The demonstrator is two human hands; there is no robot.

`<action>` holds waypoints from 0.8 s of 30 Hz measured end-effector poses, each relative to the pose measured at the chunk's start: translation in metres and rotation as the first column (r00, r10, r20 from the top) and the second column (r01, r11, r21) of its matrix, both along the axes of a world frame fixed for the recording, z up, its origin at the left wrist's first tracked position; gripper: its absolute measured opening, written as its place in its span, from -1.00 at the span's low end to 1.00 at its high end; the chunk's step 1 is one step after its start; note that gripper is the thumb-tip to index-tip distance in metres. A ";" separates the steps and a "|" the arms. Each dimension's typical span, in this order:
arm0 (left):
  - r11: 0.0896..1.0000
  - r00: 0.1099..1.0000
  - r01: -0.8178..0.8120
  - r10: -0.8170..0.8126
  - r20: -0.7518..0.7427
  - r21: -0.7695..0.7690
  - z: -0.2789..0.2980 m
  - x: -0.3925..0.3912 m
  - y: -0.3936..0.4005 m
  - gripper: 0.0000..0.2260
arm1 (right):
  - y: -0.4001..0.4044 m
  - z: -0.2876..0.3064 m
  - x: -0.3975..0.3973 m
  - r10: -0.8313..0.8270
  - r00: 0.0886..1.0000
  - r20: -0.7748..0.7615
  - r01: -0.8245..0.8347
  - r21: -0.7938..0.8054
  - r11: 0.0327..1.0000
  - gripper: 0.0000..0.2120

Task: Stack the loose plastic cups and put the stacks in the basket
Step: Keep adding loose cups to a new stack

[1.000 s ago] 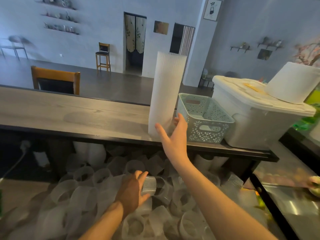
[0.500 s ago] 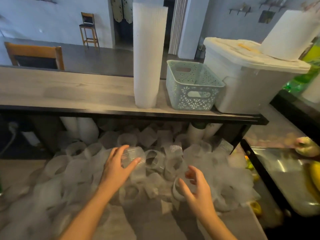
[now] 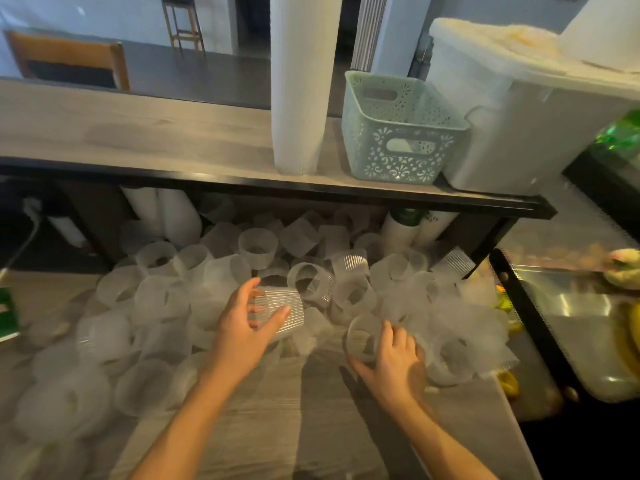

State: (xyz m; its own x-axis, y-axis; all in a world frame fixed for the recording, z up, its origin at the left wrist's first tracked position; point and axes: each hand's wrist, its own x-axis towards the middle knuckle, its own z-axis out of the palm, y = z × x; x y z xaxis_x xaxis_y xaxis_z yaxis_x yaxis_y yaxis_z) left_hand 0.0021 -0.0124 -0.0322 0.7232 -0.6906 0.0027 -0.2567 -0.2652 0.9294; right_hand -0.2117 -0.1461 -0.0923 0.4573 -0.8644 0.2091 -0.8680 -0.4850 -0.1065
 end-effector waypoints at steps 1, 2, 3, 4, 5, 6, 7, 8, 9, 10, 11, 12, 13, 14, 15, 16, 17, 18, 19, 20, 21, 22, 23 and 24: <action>1.000 1.000 0.008 -0.008 -0.005 0.006 0.000 -0.002 0.001 -0.39 | -0.001 -0.002 0.005 -0.034 0.999 -0.015 0.034 0.006 0.999 -0.09; 1.000 1.000 0.014 -0.014 -0.006 0.013 0.000 -0.004 0.001 -0.39 | -0.001 -0.005 0.009 -0.064 0.998 -0.029 0.065 0.021 0.998 -0.08; 1.000 1.000 0.016 -0.016 -0.010 0.019 0.001 -0.006 0.001 -0.39 | -0.001 -0.006 0.013 -0.096 0.995 -0.039 0.097 0.036 0.995 -0.10; 1.000 1.000 0.018 -0.018 -0.012 0.024 0.002 -0.007 0.001 -0.40 | -0.001 -0.006 0.016 -0.127 0.991 -0.046 0.129 0.053 0.990 -0.14; 0.999 1.000 0.021 -0.020 -0.011 0.026 0.002 -0.009 0.001 -0.40 | -0.001 -0.007 0.019 -0.155 0.987 -0.052 0.159 0.072 0.985 -0.19; 0.999 1.000 0.023 -0.023 -0.011 0.027 0.004 -0.010 0.002 -0.40 | -0.002 -0.008 0.020 -0.176 0.983 -0.050 0.180 0.086 0.980 -0.23; 0.999 1.000 0.025 -0.024 -0.012 0.025 0.005 -0.011 0.002 -0.39 | -0.003 -0.010 0.020 -0.178 0.983 -0.035 0.181 0.087 0.980 -0.25; 0.999 1.000 0.025 -0.025 -0.014 0.024 0.005 -0.012 0.003 -0.39 | -0.004 -0.011 0.021 -0.162 0.987 -0.015 0.163 0.085 0.983 -0.26; 0.999 1.000 0.024 -0.023 -0.015 0.025 0.005 -0.012 0.003 -0.39 | -0.005 -0.013 0.020 -0.133 0.991 0.010 0.132 0.071 0.989 -0.26; 0.999 1.000 0.024 -0.024 -0.013 0.029 0.005 -0.011 0.004 -0.39 | -0.004 -0.014 0.018 -0.096 0.995 0.037 0.094 0.056 0.994 -0.26; 0.999 1.000 0.026 -0.026 -0.011 0.030 0.005 -0.011 0.004 -0.39 | -0.003 -0.013 0.015 -0.057 0.996 0.071 0.054 0.051 0.997 -0.25; 0.999 1.000 0.027 -0.026 -0.013 0.030 0.005 -0.011 0.005 -0.41 | -0.001 -0.011 0.011 -0.019 0.994 0.109 0.013 0.060 0.998 -0.24; 0.999 0.999 0.026 -0.025 -0.025 0.031 0.005 -0.011 0.005 -0.43 | 0.001 -0.008 0.006 0.018 0.989 0.148 -0.032 0.096 0.995 -0.23; 0.999 0.999 0.024 -0.022 -0.045 0.032 0.005 -0.010 0.005 -0.47 | 0.004 -0.003 0.002 0.051 0.978 0.202 -0.080 0.138 0.987 -0.20; 0.999 0.997 0.023 -0.020 -0.072 0.031 0.006 -0.010 0.005 -0.50 | 0.006 0.003 -0.001 0.072 0.959 0.272 -0.127 0.190 0.974 -0.17; 0.999 0.995 0.023 -0.020 -0.099 0.026 0.007 -0.011 0.005 -0.52 | 0.009 0.011 -0.004 0.079 0.933 0.350 -0.173 0.245 0.954 -0.14; 1.000 0.992 0.025 -0.023 -0.124 0.016 0.007 -0.011 0.005 -0.54 | 0.011 0.018 -0.006 0.080 0.912 0.403 -0.211 0.292 0.933 -0.12; 1.000 0.989 0.029 -0.028 -0.148 0.005 0.007 -0.011 0.004 -0.54 | 0.012 0.025 -0.008 0.086 0.895 0.438 -0.242 0.315 0.918 -0.11; 0.999 0.985 0.035 -0.035 -0.171 -0.004 0.007 -0.012 0.004 -0.55 | 0.013 0.032 -0.009 0.095 0.883 0.459 -0.265 0.321 0.909 -0.12; 0.999 0.981 0.040 -0.041 -0.191 -0.009 0.008 -0.014 0.004 -0.57 | 0.014 0.037 -0.010 0.101 0.870 0.483 -0.287 0.328 0.900 -0.13; 0.999 0.977 0.044 -0.045 -0.210 -0.011 0.008 -0.016 0.004 -0.59 | 0.014 0.041 -0.010 0.092 0.855 0.511 -0.304 0.348 0.887 -0.14; 0.999 0.971 0.047 -0.048 -0.234 -0.011 0.008 -0.018 0.004 -0.60 | 0.015 0.043 -0.010 0.067 0.837 0.544 -0.317 0.380 0.869 -0.15; 0.999 0.965 0.051 -0.052 -0.258 -0.013 0.007 -0.020 0.003 -0.61 | 0.016 0.044 -0.010 0.028 0.814 0.581 -0.326 0.416 0.849 -0.15; 0.998 0.959 0.056 -0.058 -0.279 -0.015 0.007 -0.022 0.003 -0.63 | 0.017 0.043 -0.011 -0.016 0.785 0.619 -0.339 0.451 0.826 -0.14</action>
State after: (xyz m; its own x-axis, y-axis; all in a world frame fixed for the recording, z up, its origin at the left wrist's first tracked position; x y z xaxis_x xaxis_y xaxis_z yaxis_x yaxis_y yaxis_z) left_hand -0.0201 -0.0093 -0.0256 0.6551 -0.7316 -0.1887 -0.0019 -0.2514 0.9679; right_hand -0.2223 -0.1294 -0.0488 0.5438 -0.8388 0.0278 -0.4616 -0.3266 -0.8248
